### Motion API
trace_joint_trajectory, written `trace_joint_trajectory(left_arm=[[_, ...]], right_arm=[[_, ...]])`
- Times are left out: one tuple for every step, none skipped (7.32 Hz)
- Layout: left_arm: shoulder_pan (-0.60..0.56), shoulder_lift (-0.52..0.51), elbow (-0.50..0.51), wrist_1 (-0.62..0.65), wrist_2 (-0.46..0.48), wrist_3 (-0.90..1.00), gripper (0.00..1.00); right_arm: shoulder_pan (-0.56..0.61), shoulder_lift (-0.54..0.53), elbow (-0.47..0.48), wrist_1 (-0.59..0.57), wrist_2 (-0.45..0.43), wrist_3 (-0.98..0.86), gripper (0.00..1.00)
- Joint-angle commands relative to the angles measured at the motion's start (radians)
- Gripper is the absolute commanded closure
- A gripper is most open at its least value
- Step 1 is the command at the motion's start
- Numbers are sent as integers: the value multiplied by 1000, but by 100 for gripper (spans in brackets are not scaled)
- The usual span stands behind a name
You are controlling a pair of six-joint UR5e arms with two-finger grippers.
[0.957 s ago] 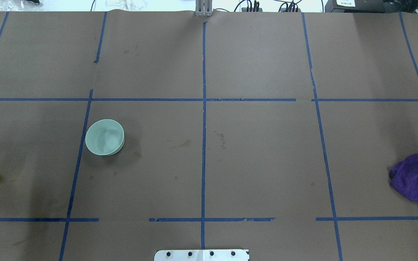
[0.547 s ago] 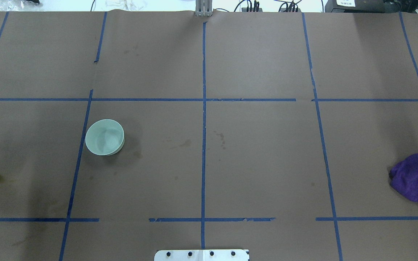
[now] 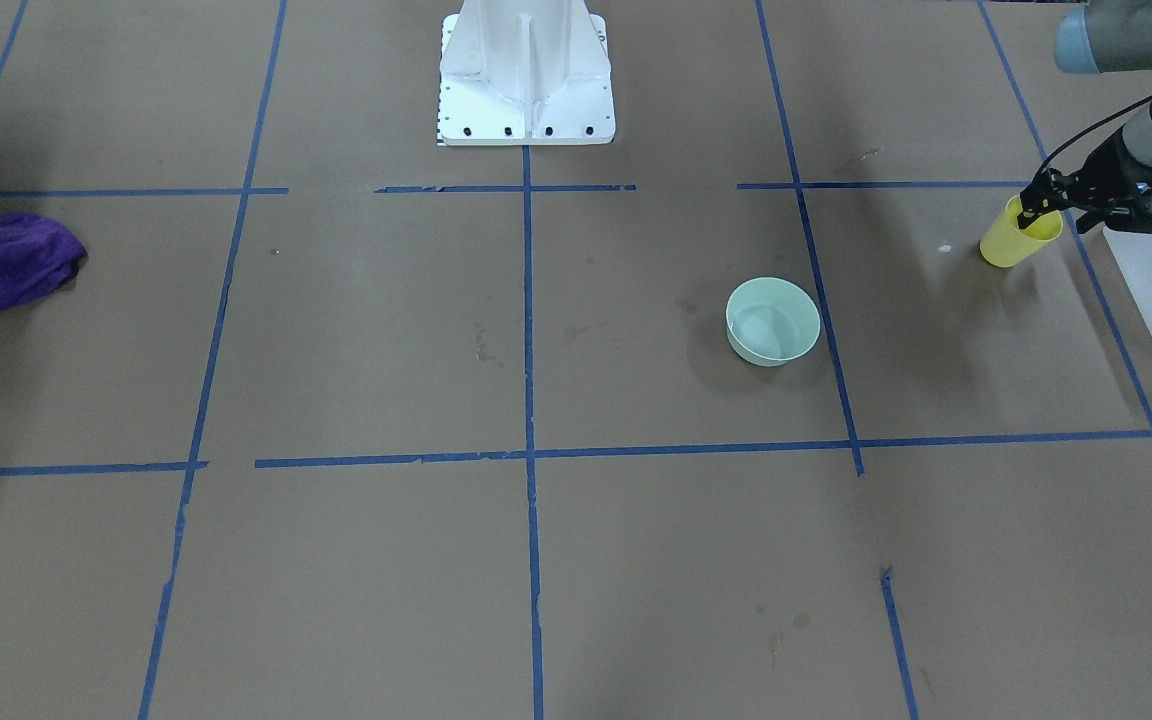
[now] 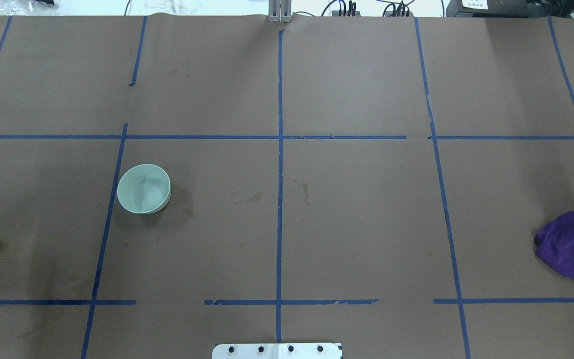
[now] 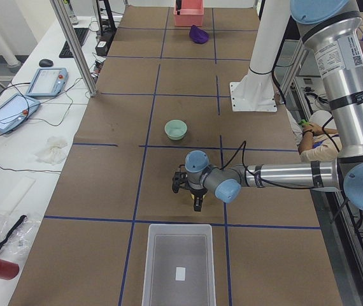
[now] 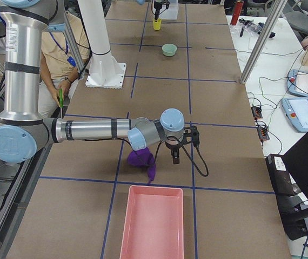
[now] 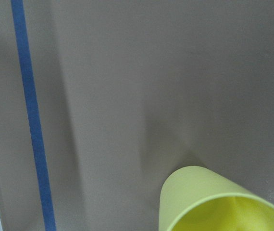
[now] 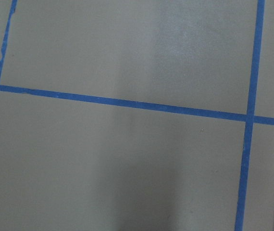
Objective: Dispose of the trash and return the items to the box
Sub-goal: 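Lift the yellow cup and carry it toward the clear plastic bin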
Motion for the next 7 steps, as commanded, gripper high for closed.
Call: trace_joint_trajectory(left_arm=[[3, -7, 7, 1, -1, 2, 89], [2, -7, -4, 1, -1, -1, 100], [2, -7, -21, 2, 0, -3, 100], [-6, -7, -47, 2, 2, -6, 100], [-14, 5, -86, 2, 3, -6, 100], [-40, 19, -143, 5, 3, -3, 100], [-94, 54, -195, 4, 0, 44, 100]], right_arm=[[0, 0, 0, 0, 0, 0, 0], [0, 0, 0, 0, 0, 0, 0], [0, 0, 2, 0, 0, 0, 0], [0, 0, 3, 0, 0, 2, 0], [0, 0, 3, 0, 1, 2, 0], [0, 2, 6, 0, 1, 2, 0], [0, 2, 6, 0, 0, 2, 0]])
